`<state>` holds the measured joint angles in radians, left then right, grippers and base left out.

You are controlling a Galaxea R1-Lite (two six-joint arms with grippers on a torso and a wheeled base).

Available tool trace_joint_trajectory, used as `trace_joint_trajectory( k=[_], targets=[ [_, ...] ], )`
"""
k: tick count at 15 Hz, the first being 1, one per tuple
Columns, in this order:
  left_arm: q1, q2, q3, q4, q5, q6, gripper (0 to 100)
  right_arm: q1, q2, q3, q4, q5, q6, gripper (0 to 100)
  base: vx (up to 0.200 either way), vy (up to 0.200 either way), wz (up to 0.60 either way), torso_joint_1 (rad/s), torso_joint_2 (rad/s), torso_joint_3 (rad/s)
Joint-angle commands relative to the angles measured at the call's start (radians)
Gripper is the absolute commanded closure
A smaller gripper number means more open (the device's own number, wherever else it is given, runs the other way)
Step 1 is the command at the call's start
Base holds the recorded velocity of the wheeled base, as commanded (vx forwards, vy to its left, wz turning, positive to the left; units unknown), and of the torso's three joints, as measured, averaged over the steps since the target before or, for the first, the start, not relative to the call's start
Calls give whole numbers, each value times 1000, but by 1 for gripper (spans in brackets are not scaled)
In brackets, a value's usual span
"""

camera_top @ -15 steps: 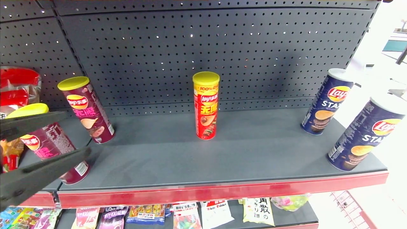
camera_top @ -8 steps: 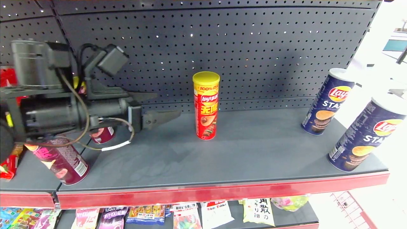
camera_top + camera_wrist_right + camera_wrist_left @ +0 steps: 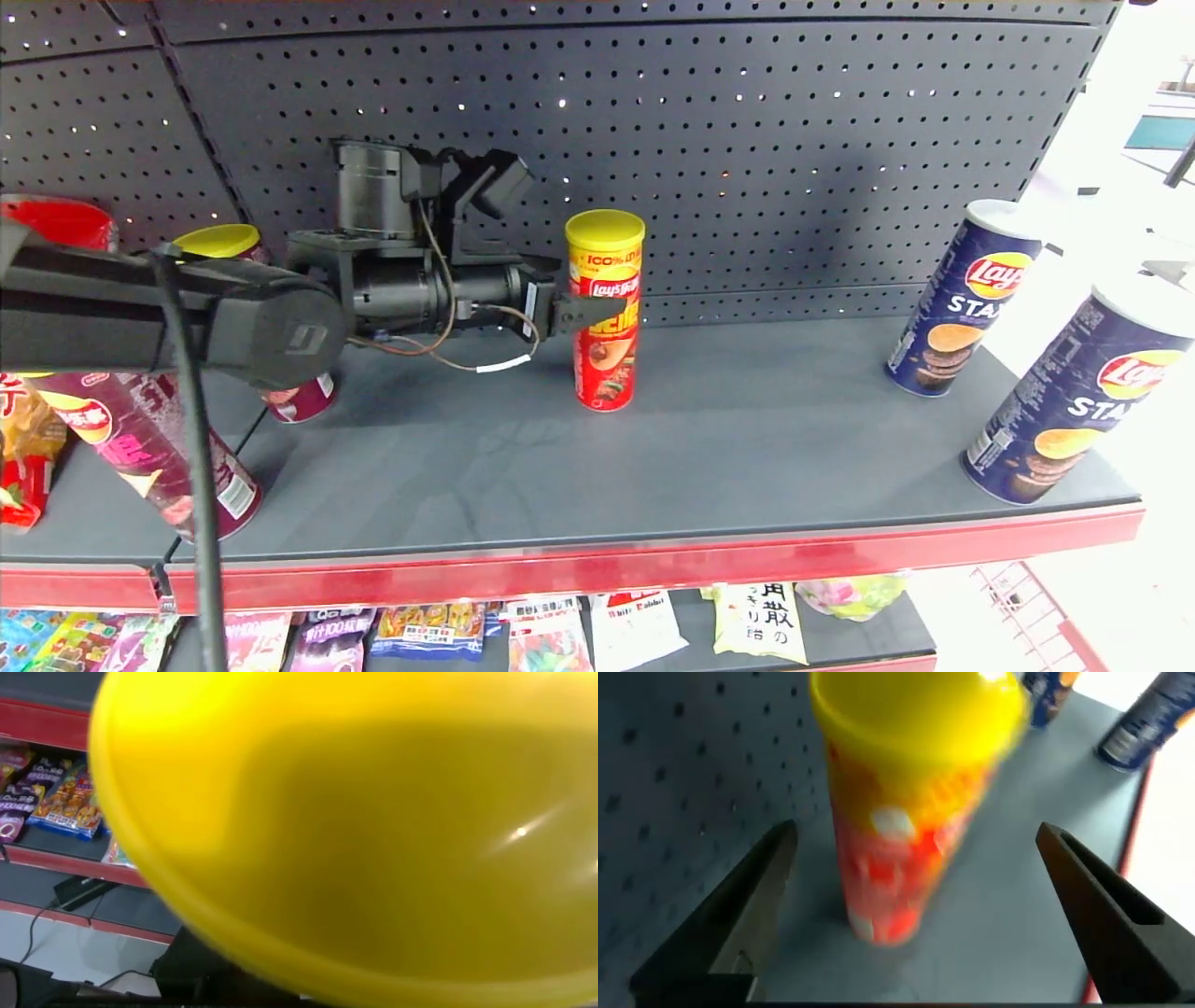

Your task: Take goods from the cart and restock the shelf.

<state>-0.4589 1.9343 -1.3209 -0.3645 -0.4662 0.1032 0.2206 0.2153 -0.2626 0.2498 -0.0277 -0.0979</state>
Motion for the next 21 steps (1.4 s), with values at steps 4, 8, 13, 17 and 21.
trace_joint_trajectory(
  k=[4, 8, 13, 17, 21],
  targets=[
    [-26, 127, -116, 2, -3, -3, 0, 0, 3, 0, 2, 0, 0, 100, 0, 0, 0, 0, 0, 0],
    [-21, 160, -159, 4, -6, -2, 0, -1, 3, 0, 0, 0, 0, 100, 0, 0, 0, 0, 0, 0],
    [-20, 215, -267, 2, -6, 0, 0, 0, 4, -4, 0, 0, 0, 100, 0, 0, 0, 0, 0, 0],
    [-24, 224, -274, -2, -6, 1, 0, 0, 9, -9, 0, 0, 0, 100, 0, 0, 0, 0, 0, 0],
    [-29, 206, -262, 1, -6, 1, 100, 0, 9, -10, 0, 0, 0, 100, 0, 0, 0, 0, 0, 0]
  ],
)
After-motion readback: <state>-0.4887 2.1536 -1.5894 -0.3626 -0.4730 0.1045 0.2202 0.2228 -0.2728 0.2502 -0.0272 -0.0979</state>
